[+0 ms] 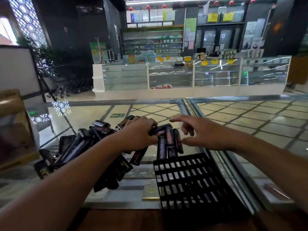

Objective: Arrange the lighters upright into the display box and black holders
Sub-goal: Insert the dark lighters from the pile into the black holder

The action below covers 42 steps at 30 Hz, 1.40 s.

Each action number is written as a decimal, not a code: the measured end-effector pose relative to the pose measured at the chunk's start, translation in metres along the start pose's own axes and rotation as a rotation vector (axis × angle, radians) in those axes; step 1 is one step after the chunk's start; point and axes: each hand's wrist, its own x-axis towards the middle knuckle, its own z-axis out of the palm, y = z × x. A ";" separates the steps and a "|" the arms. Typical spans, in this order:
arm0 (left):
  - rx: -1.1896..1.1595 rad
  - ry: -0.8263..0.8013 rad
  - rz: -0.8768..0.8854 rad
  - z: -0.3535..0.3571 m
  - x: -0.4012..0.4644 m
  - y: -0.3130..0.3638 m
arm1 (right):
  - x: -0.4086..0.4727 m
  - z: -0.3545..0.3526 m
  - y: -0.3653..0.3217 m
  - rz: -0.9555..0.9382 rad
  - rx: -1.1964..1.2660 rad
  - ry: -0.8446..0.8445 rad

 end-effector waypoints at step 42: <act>-0.034 0.117 0.120 0.001 -0.006 0.017 | 0.005 0.013 -0.001 -0.013 -0.167 0.253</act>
